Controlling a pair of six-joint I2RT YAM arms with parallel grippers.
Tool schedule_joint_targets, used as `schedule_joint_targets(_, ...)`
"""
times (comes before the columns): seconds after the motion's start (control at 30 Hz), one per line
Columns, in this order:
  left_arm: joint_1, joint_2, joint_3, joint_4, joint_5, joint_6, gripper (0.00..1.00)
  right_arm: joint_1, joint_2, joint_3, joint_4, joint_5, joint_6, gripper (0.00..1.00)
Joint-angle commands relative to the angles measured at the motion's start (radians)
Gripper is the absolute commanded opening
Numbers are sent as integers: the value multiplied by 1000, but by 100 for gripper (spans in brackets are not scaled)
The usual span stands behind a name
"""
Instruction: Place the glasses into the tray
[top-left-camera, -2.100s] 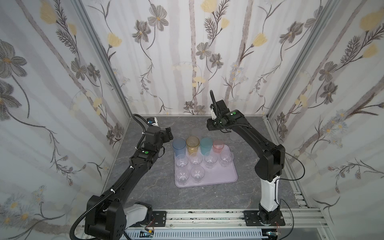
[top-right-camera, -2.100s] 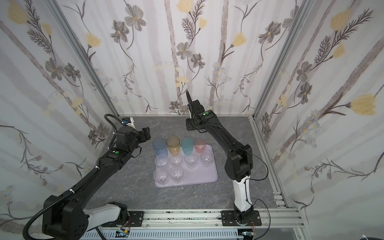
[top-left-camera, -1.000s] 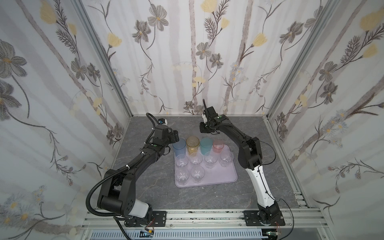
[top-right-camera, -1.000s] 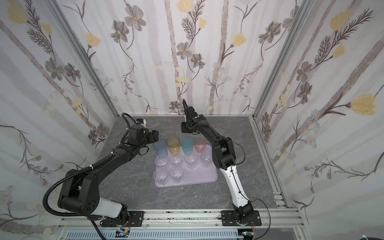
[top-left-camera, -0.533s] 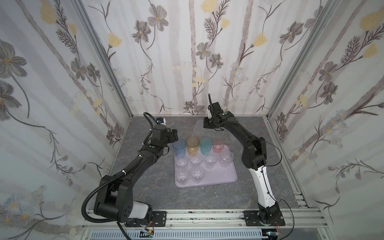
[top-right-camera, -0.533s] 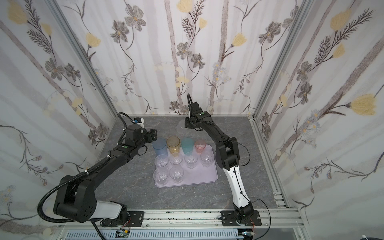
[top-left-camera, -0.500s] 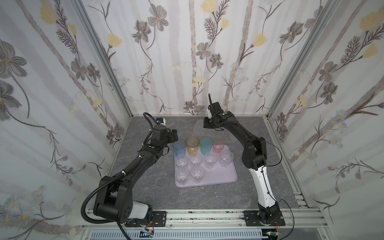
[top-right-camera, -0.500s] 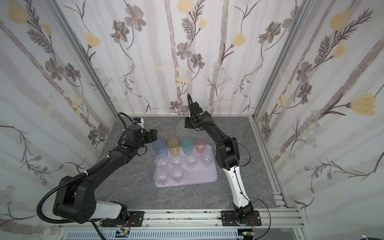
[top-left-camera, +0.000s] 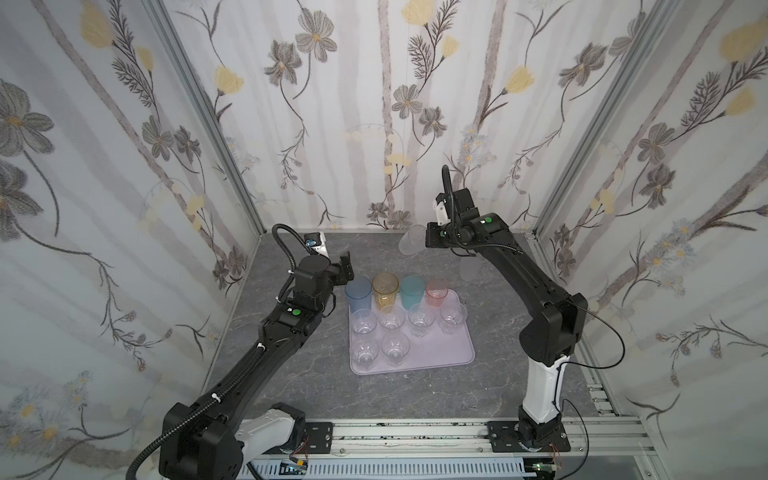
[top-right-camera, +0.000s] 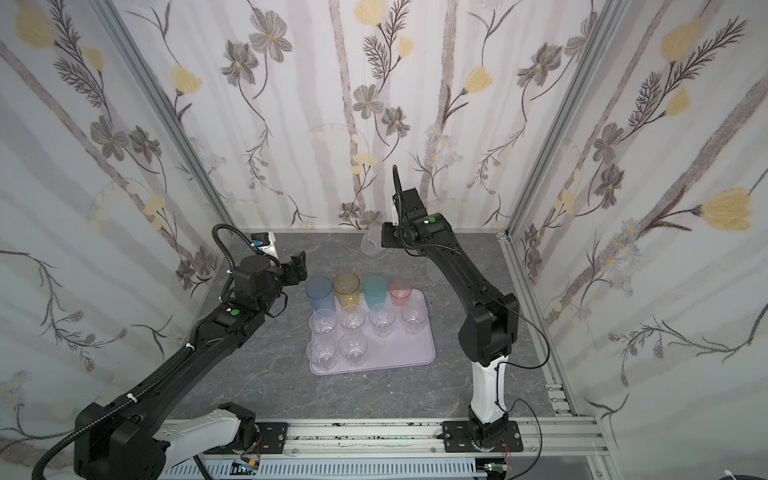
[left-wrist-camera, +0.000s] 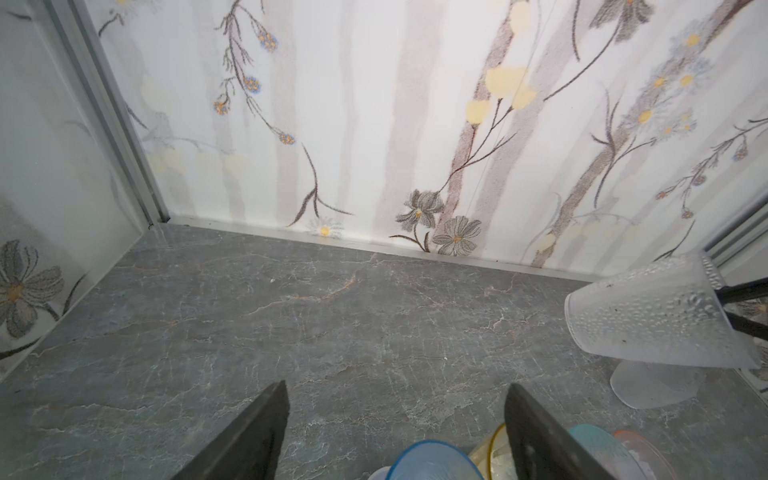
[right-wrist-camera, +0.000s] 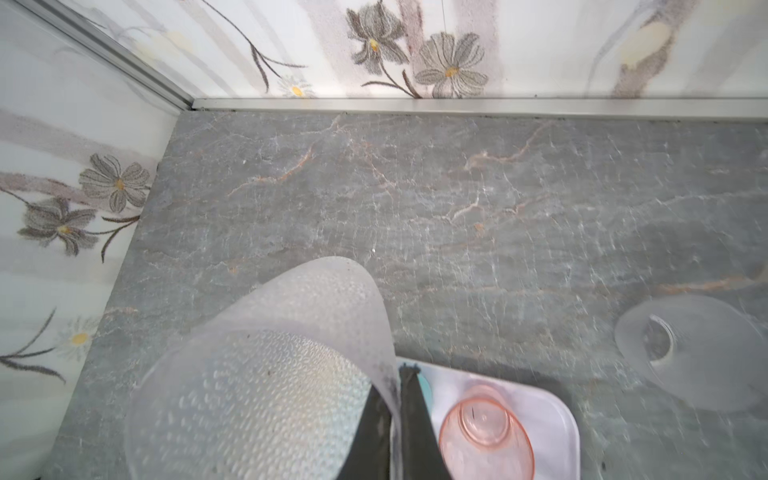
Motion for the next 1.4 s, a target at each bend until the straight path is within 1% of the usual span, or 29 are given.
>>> schedule_joint_targets(0.0,-74,-14,32,-40,-101,51,85,-1,-124,-130,3,37,-28,4)
schedule_joint_targets(0.17,-215,8,42,-55,-102,-3,85,10,-342,-367,-5,36,-29,3)
schedule_joint_targets(0.23,-262,28,40,-53,-110,-28,85,29,-413,-446,-26,31,-31,3)
schedule_joint_targets(0.3,-298,53,40,-52,-111,-42,85,64,-462,-514,-62,52,-33,3)
schedule_joint_targets(0.37,-314,71,37,-51,-119,-55,85,112,-528,-569,-94,90,-24,3)
schedule_joint_targets(0.47,-319,91,29,-45,-115,-85,86,200,-563,-633,-131,114,11,3)
schedule_joint_targets(0.63,-322,104,22,-27,-80,-122,86,302,-599,-751,-120,84,91,2)
schedule_joint_targets(0.73,-324,115,14,-21,-75,-125,86,324,-596,-811,-85,77,103,3)
schedule_joint_targets(0.83,-325,123,2,-13,-74,-138,86,326,-557,-851,-29,75,102,3)
schedule_joint_targets(0.9,-328,123,-5,-10,-69,-145,86,334,-515,-847,-11,83,96,2)
schedule_joint_targets(1.07,-329,123,-26,-3,-93,-137,86,353,-417,-827,-29,162,66,2)
schedule_joint_targets(1.17,-328,123,-25,0,-95,-126,86,353,-387,-840,-13,167,46,2)
schedule_joint_targets(1.2,-328,148,-22,2,-95,-126,86,353,-375,-841,-8,170,41,2)
schedule_joint_targets(1.37,-329,171,-17,7,-88,-131,86,352,-330,-841,2,187,25,4)
